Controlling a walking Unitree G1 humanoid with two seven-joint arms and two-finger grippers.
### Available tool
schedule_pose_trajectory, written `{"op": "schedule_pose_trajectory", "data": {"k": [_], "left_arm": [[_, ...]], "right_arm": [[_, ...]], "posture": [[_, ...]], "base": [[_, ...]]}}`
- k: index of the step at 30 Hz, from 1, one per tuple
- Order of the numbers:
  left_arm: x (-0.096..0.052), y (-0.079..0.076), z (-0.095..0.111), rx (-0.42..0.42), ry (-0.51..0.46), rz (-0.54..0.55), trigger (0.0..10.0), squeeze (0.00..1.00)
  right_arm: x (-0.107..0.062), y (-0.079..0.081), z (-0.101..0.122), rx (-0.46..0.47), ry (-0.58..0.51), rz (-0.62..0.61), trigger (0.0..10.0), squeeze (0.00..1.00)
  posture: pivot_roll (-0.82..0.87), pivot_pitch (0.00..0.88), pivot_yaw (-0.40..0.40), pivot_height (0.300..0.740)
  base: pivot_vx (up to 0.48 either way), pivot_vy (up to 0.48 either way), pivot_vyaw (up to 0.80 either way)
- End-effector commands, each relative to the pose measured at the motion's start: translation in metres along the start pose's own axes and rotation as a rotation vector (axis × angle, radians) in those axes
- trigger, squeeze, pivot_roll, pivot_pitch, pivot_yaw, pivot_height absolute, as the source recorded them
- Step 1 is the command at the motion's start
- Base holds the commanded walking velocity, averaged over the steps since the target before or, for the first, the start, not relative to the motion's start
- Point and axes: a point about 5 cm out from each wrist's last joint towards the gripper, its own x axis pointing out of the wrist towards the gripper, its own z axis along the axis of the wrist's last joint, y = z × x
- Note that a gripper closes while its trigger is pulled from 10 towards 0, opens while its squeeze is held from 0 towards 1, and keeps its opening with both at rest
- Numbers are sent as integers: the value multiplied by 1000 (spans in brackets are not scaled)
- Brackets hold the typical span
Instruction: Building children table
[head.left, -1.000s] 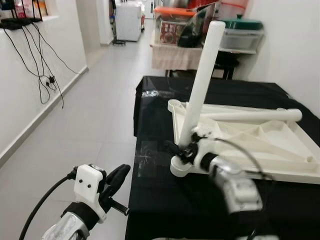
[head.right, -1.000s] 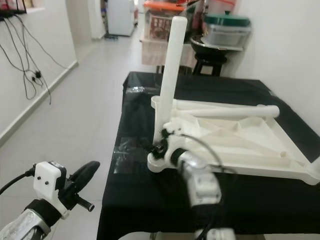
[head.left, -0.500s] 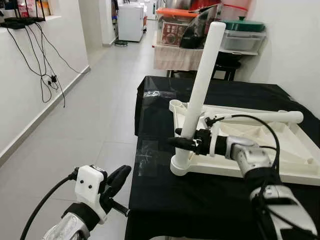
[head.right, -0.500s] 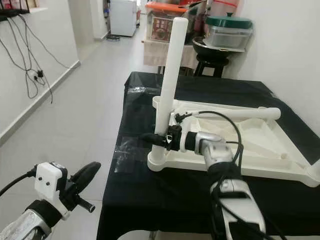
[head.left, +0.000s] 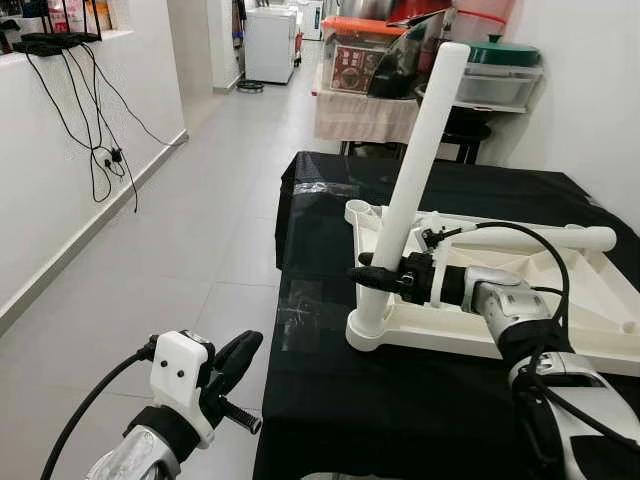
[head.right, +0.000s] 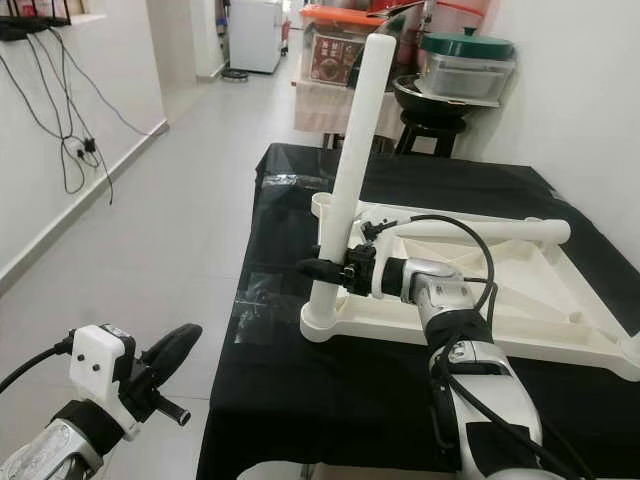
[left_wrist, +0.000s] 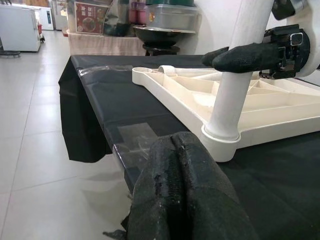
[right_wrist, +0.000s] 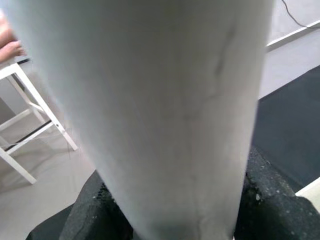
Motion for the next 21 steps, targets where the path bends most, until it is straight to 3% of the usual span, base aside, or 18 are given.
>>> {"op": "schedule_pose_trajectory", "data": {"k": [1,2,3,4,5,7,8,10,11,12,14,15,16,19,20,21], "left_arm": [[0,-3,0,1,2,0,10000,0],[0,-3,0,1,2,0,10000,0],[-1,-3,1,1,-1,1,10000,0],[-3,-2,1,2,-2,2,10000,0],[-4,-1,1,3,-2,3,10000,0],[-4,-1,1,3,-2,3,10000,0],[-4,1,2,3,-2,2,10000,0],[-4,1,2,3,-2,2,10000,0],[-2,1,1,5,0,1,10000,0],[0,1,0,6,1,1,10000,0],[0,1,0,6,1,1,10000,0],[2,1,-1,11,1,4,10000,0],[4,2,-3,20,8,9,10000,0],[5,2,-4,24,12,10,10000,0],[5,2,-5,26,19,9,10000,0],[5,2,-5,26,19,9,10000,0]], "right_arm": [[-2,-3,-2,29,-30,-61,0,0],[-2,-3,-2,29,-30,-61,0,0],[5,-7,-10,-15,-63,-394,0,0],[7,6,-23,63,-187,-774,0,0],[-11,19,-37,170,-256,-1089,0,0],[-11,19,-37,170,-256,-1089,0,0],[-4,46,-45,53,-211,-1108,0,0],[-4,46,-45,53,-211,-1108,0,0],[9,56,-46,-14,-183,-1020,0,0],[21,56,-48,-47,-146,-925,0,0],[21,56,-48,-47,-146,-925,0,0],[29,55,-48,-84,-124,-861,0,0],[31,51,-48,-102,-113,-829,10000,71],[31,52,-48,-110,-111,-812,10000,71],[30,51,-49,-99,-119,-799,10000,886],[30,51,-49,-99,-119,-799,10000,886]], "posture": [[66,0,-123,740],[66,0,-123,740],[51,0,-136,740],[14,0,-124,740],[14,0,-124,740],[14,0,-124,740],[3,0,-105,740],[3,0,-105,740],[12,0,-112,740],[31,0,-129,740],[31,0,-129,740],[30,0,-128,740],[27,0,-127,740],[25,0,-123,740],[22,0,-118,740],[22,0,-118,740]], "base": [[0,0,0],[0,0,0],[0,0,0],[0,0,0],[0,0,0],[0,0,0],[0,0,0],[0,0,0],[0,0,0],[0,0,0],[0,0,0],[0,0,0],[0,0,0],[0,0,0],[0,0,0],[0,0,0]]}}
